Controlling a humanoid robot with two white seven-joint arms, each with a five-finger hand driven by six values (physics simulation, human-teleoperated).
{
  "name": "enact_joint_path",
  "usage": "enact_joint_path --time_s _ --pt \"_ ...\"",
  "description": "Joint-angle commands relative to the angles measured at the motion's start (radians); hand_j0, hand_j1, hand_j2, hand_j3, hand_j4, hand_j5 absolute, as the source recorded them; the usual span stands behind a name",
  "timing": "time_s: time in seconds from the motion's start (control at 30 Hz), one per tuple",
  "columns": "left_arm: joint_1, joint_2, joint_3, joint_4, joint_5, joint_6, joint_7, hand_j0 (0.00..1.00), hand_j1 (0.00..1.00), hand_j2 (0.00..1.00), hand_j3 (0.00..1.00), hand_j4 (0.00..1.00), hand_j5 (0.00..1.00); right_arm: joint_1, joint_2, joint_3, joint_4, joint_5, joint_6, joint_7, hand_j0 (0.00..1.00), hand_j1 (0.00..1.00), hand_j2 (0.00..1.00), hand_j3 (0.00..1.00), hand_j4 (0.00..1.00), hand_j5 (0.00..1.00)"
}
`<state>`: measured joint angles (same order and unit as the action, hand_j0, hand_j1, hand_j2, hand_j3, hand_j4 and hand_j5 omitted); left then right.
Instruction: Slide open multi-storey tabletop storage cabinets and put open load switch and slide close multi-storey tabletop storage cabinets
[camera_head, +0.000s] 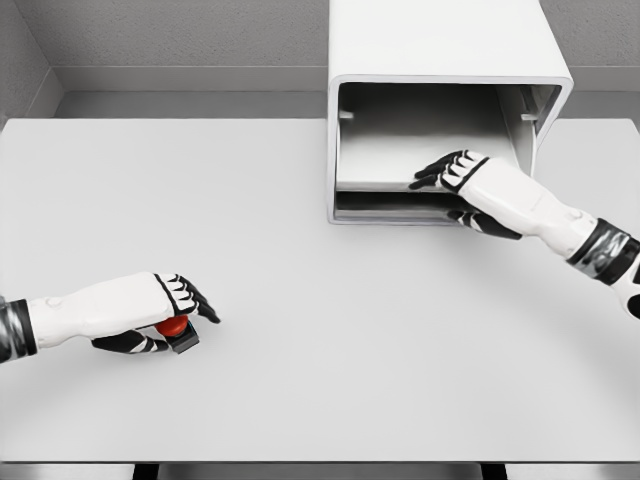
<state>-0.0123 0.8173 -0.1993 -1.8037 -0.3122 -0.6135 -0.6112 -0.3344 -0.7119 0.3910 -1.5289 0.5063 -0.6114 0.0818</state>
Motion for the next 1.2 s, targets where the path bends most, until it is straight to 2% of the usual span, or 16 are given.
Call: enact_joint_path --time_s 0.0,0.2,0.3,0.57,0.6,0.63,0.93,1.17 --pt "0.000 0.003 0.000 0.000 0.007 0.003 0.000 0.75 0.75 0.75 0.75 0.75 0.75 0.000 -0.004 -0.009 -0.013 -0.008 0.001 0.000 0.73 0.73 0.73 0.73 0.73 0.73" --pt "-0.002 0.014 0.000 0.000 0.008 0.003 0.000 0.71 0.71 0.71 0.71 0.71 0.71 0.020 -0.027 -0.014 -0.056 -0.008 0.001 -0.002 0.73 0.73 0.73 0.73 0.73 0.73" --pt "-0.002 0.020 0.000 0.000 0.008 0.003 0.000 0.70 0.70 0.70 0.70 0.70 0.70 0.060 -0.037 -0.058 -0.088 -0.008 0.001 0.000 0.73 0.73 0.73 0.73 0.73 0.73" --pt "-0.002 0.039 0.000 0.000 0.008 0.003 0.000 0.65 0.65 0.65 0.65 0.65 0.65 0.098 -0.049 -0.083 -0.120 -0.015 0.001 -0.002 0.73 0.73 0.73 0.73 0.73 0.73" --pt "-0.003 0.040 0.000 0.001 0.008 0.003 0.000 0.61 0.61 0.61 0.61 0.61 0.61 0.104 -0.051 -0.084 -0.122 -0.015 0.001 0.000 0.73 0.73 0.73 0.73 0.73 0.73" --pt "-0.002 0.040 0.000 0.000 0.008 0.003 0.000 0.49 0.49 0.49 0.49 0.49 0.49 0.120 -0.051 -0.100 -0.129 -0.015 0.001 0.000 0.73 0.73 0.73 0.73 0.73 0.73" --pt "-0.006 0.040 -0.005 0.001 0.007 0.003 0.000 0.49 0.49 0.49 0.49 0.49 0.49 0.181 -0.070 -0.159 -0.194 -0.015 0.001 0.001 0.73 0.73 0.73 0.73 0.73 0.73" --pt "-0.049 0.037 -0.003 0.001 0.010 0.003 0.000 0.49 0.49 0.49 0.49 0.49 0.49 0.186 -0.086 -0.213 -0.214 -0.057 0.001 0.001 0.73 0.73 0.73 0.73 0.73 0.73"
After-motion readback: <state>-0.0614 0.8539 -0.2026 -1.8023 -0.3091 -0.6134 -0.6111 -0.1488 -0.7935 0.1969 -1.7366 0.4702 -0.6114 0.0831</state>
